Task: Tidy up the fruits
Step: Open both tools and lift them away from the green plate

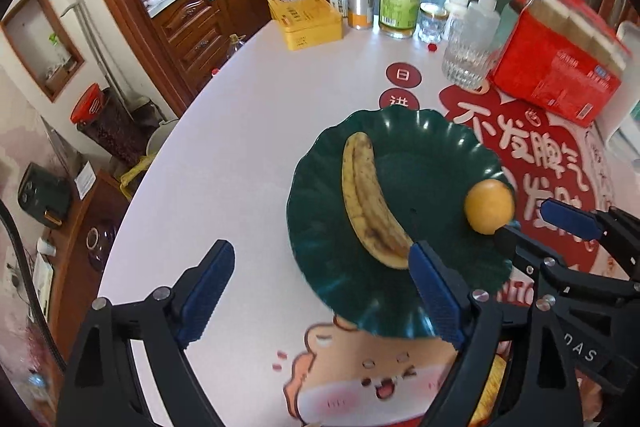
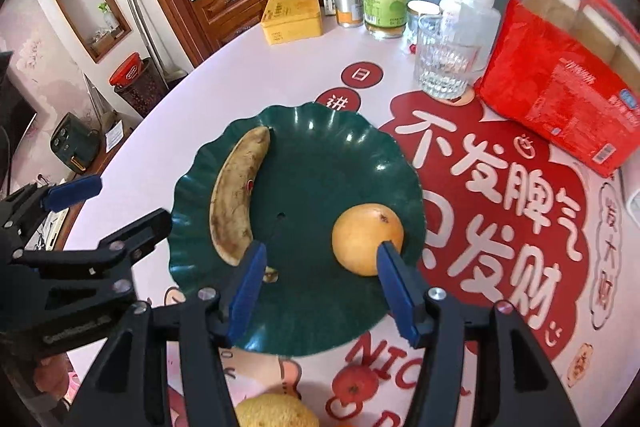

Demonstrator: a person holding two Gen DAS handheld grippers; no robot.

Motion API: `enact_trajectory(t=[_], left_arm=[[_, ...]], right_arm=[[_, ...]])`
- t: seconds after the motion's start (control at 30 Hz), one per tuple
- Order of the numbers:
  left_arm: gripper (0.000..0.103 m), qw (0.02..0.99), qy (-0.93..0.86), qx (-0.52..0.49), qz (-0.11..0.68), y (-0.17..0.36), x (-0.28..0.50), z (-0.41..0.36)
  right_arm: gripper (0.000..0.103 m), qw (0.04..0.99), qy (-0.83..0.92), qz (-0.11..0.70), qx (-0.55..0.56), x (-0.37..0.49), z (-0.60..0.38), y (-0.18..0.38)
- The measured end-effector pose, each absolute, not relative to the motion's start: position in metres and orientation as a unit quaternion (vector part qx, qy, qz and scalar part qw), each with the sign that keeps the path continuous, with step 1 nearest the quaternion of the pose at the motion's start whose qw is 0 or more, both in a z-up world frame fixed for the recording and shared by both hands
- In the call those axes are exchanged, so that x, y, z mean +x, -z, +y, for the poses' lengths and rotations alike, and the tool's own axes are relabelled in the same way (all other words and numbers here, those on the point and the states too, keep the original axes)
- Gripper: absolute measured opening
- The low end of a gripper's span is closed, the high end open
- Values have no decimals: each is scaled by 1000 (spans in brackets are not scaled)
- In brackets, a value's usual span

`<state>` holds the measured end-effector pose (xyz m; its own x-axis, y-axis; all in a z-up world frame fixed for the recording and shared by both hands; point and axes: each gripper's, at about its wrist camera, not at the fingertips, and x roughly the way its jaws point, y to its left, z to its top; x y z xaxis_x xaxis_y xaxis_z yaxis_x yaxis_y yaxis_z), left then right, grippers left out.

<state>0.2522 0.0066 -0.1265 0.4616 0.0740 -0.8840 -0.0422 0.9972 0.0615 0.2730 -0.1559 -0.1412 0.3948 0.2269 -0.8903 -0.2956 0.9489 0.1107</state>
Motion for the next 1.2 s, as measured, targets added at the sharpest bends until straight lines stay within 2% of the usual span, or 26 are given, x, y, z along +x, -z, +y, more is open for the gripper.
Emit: enact_trajectory(t=[0.47,0.63,0.9,1.2], left_arm=[[89,872,-59,-15,486,72,140,10],[89,874,-57,-26,481,61,108,9],[89,886,-77,-4,458,51,71,5],[88,876,-50,-7,480,65,58,-5]], right_arm=[[58,859,-152,489,-19,187,-171,80],[62,868,-149,473,-12,153,-182,61],[66,876,-137,462,-10,114,-194,48],[66,878,-128,460,-16,92,-200,50]])
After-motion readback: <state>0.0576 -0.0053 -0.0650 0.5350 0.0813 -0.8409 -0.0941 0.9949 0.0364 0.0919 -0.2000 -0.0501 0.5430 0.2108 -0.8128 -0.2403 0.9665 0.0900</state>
